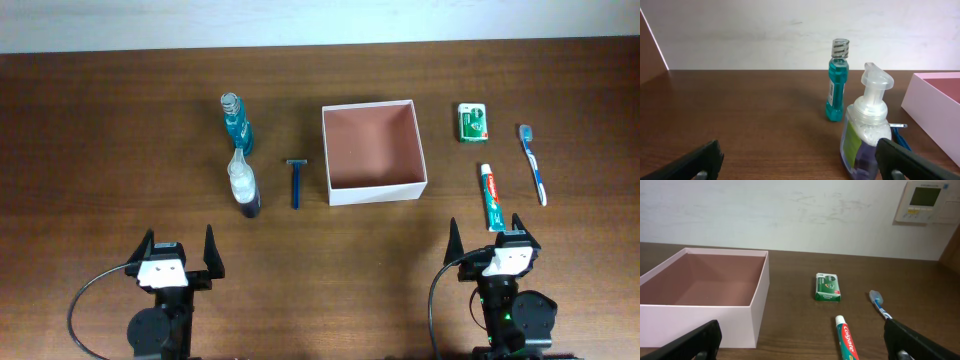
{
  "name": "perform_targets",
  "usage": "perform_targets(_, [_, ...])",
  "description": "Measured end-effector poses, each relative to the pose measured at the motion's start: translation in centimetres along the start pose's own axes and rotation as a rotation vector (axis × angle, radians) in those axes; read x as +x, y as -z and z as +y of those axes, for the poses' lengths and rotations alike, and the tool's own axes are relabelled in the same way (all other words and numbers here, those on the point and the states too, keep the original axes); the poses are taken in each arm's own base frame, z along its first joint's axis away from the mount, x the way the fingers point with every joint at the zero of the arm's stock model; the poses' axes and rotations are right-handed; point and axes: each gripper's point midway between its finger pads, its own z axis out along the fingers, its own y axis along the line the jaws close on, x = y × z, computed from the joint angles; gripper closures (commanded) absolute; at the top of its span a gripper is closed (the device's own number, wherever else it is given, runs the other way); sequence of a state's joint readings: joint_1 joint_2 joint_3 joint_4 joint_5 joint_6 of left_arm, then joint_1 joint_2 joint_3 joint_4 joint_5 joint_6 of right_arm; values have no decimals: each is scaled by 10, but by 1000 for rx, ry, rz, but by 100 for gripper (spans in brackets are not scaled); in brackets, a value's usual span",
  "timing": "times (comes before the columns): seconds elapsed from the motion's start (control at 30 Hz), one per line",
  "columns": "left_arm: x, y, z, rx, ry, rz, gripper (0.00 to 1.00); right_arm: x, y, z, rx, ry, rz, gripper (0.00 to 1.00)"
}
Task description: Pack container
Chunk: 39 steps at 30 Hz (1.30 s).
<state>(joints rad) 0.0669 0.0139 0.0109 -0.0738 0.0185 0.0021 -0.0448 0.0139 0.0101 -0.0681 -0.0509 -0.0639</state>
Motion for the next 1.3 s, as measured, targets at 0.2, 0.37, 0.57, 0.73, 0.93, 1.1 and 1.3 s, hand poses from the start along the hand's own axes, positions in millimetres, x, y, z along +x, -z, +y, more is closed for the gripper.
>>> perform_targets(0.2, [0,0,0,0,0,0,1,0,0,0,0,0,0,1])
perform_targets(0.37, [0,0,0,0,0,0,1,0,0,0,0,0,0,1])
perform_targets(0.57, [0,0,0,0,0,0,1,0,0,0,0,0,0,1])
perform_targets(0.73, [0,0,0,0,0,0,1,0,0,0,0,0,0,1])
perform_targets(0.93, [0,0,0,0,0,0,1,0,0,0,0,0,0,1])
perform_targets(1.1, [0,0,5,-31,0,-1,1,0,0,0,0,0,0,1])
perform_targets(1.3, [-2,0,3,-16,0,-8,1,0,0,0,0,0,0,1])
